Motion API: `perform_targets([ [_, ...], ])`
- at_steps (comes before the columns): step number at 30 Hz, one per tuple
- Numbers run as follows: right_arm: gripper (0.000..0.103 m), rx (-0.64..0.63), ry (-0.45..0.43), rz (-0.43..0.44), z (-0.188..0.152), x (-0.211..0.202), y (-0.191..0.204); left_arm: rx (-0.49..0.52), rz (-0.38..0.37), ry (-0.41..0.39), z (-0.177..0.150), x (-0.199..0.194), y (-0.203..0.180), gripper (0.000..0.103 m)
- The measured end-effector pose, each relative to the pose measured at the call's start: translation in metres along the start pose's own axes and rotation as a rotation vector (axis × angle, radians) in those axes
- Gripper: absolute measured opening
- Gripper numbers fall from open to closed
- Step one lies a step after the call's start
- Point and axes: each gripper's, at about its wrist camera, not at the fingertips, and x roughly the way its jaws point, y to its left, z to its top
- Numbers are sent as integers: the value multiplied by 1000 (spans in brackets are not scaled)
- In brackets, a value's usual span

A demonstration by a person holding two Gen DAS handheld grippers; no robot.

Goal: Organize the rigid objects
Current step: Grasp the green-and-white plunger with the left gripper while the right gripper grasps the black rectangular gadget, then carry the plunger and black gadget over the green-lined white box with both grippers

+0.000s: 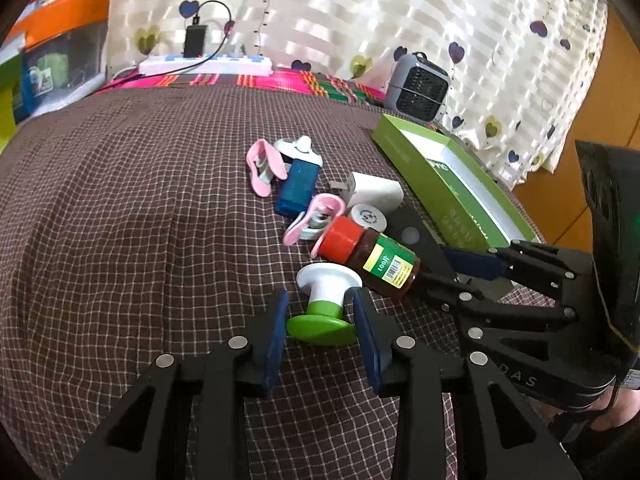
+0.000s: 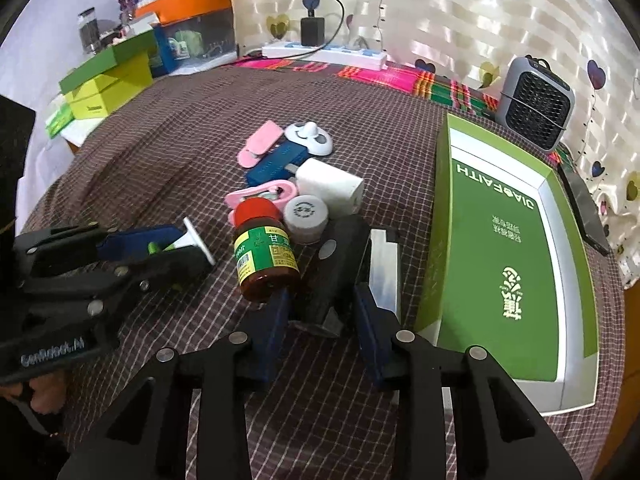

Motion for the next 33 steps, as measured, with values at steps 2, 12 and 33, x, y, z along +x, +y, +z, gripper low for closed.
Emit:
perform_targets([
  [2, 35, 3, 5, -3, 2, 4, -1, 17, 13, 6, 1, 2, -3, 32],
  [12, 29, 18, -41, 12, -4, -6, -2, 17, 34, -18, -8, -11, -5, 32],
  [33, 29, 44, -231, 1, -25, -74, -11, 52, 17, -130, 5, -50, -49, 32],
])
